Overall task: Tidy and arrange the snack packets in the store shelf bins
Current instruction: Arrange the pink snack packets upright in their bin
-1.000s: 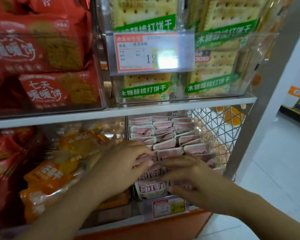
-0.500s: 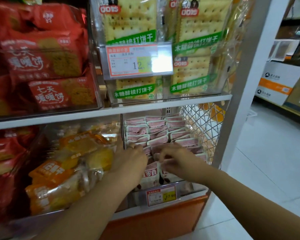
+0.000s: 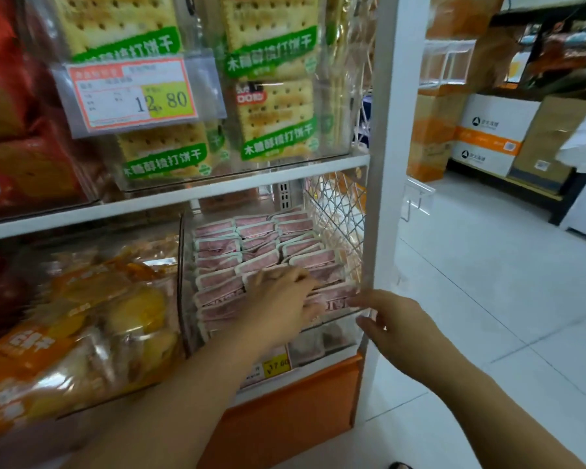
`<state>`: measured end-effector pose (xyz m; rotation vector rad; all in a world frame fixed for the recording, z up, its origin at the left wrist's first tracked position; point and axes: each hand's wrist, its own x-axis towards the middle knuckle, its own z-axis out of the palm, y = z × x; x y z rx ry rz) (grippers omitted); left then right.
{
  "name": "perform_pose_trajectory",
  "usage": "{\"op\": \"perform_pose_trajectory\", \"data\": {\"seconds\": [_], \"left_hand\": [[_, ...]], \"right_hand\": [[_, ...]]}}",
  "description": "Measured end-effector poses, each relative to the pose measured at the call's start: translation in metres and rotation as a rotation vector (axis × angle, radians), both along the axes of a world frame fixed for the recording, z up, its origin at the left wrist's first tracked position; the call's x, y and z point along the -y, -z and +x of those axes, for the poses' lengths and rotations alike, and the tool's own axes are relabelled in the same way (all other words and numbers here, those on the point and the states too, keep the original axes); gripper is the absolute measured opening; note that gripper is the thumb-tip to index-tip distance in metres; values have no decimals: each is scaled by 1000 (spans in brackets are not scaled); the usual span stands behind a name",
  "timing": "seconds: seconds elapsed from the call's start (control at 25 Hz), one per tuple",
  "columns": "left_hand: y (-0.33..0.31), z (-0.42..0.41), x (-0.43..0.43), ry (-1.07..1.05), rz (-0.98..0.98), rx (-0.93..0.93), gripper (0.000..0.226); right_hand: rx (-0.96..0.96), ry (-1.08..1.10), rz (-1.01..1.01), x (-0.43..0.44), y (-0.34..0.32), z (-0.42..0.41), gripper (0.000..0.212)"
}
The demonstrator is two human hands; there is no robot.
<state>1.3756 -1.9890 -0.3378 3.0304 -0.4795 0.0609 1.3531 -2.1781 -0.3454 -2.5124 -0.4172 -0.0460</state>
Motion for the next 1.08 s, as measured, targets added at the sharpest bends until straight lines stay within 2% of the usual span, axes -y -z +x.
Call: {"op": "perform_pose_trajectory", "data": {"seconds": [0.16, 0.28, 0.36, 0.4, 0.52, 0.6, 0.76, 0.96, 1.08], "left_hand": [[12, 10, -13, -23, 148, 69, 48], [12, 11, -19, -50, 240, 20, 54], [8, 11, -16, 7, 279, -44, 59], [6, 11, -16, 43, 254, -80, 61], [-1, 12, -18, 46, 15, -116, 61], [-5, 15, -16, -12, 21, -87, 64], [-2, 34, 6, -130, 48, -205, 77], [1, 40, -3, 10, 19, -153, 77], [-3, 34, -12, 24, -33, -146, 80]], "right_hand": [[-67, -122, -105, -7, 4, -3, 43], [-89, -115, -68, -10, -2, -2, 45], [-82, -106, -62, -12, -3, -3, 48], [-73, -104, -67, -14, -4, -4, 49], [-34, -75, -56, -12, -4, -4, 49], [48, -43, -41, -11, -3, -3, 45], [95, -35, -47, -16, 0, 0, 47], [68, -53, -70, -14, 1, 4, 43], [60, -54, -55, -12, 0, 5, 39]]}}
